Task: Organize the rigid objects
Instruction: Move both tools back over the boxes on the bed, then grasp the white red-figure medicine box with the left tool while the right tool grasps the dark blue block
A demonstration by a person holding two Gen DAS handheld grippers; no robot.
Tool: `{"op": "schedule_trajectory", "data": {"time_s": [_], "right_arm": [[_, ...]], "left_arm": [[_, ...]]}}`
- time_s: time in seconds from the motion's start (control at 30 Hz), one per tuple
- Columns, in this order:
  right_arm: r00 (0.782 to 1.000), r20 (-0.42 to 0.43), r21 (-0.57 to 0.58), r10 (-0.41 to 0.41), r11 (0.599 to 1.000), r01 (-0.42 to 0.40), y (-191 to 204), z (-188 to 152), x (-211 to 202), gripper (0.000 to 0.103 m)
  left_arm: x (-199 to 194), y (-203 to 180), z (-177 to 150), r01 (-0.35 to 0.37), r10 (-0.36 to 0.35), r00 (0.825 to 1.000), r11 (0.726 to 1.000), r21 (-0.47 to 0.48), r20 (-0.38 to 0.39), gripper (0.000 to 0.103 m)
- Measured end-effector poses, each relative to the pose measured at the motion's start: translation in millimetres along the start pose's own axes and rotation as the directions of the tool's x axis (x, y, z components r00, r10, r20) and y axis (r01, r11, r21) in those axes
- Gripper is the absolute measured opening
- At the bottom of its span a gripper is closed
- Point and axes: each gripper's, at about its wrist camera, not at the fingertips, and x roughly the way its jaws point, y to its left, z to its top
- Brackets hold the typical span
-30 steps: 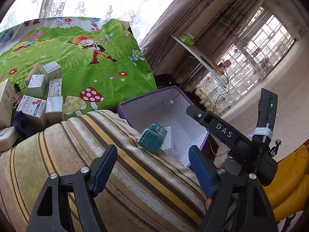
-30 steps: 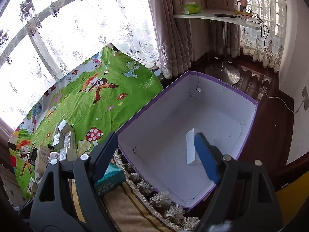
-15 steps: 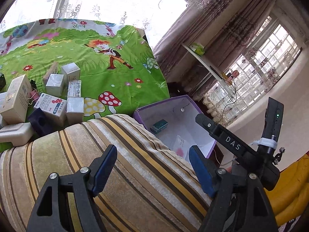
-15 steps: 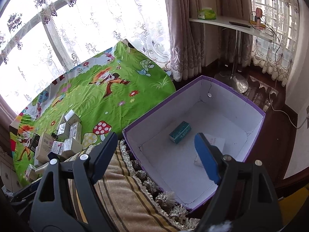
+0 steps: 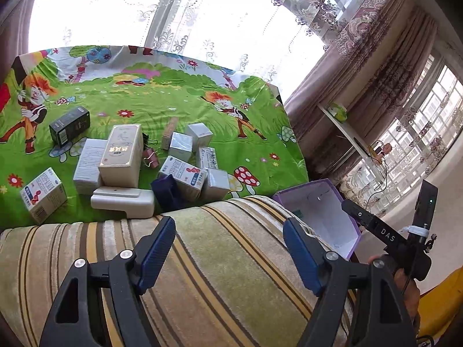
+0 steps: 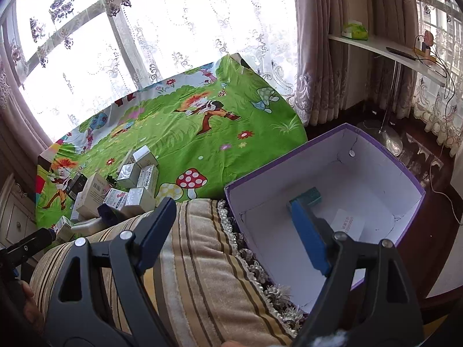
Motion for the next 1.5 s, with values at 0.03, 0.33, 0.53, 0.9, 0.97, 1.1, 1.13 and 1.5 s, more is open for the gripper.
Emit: {"op": "schedule_trajectory", "data": {"time_s": [0.03,0.33,0.53,0.9,0.97,1.1,1.13,1.5], "right_arm": [[1.0,-0.003,-0.013,0.01,1.0,-0.011,3,0,0,0.084],[0.997,-0.071,-0.131,0.043,0.99,-0.052,32,-2,13,0.084],[0.992,-0.119,-0.201,0.051,0.977,-0.074,55,-1,23,0.084],[0.966,-0.227,-0.312,0.121,0.931,-0.19,104,-5,45,0.084],[0.957,-0.255,-0.323,0.14,0.92,-0.22,111,-6,48,0.084],[0.941,-0.3,-0.347,0.157,0.901,-0.261,124,-7,55,0.084],[0.935,-0.313,-0.353,0.165,0.894,-0.275,128,-8,58,0.084],[0.865,-0.455,-0.427,0.212,0.8,-0.421,168,-11,82,0.083]], "left_arm": [[-5,9,0,-0.018,0.018,1.0,1.0,-0.014,0.009,0.078],[-35,75,-9,-0.121,0.123,0.992,0.988,-0.094,0.019,0.078],[-41,102,-13,-0.178,0.179,0.984,0.976,-0.126,-0.006,0.078],[-29,140,2,-0.3,0.291,0.952,0.947,-0.113,-0.093,0.078],[-25,147,7,-0.325,0.314,0.943,0.94,-0.102,-0.111,0.078],[-15,162,19,-0.379,0.369,0.919,0.923,-0.059,-0.137,0.078],[-12,166,21,-0.394,0.384,0.912,0.918,-0.05,-0.144,0.078],[27,194,40,-0.439,0.44,0.867,0.896,0.059,-0.235,0.078]]}}
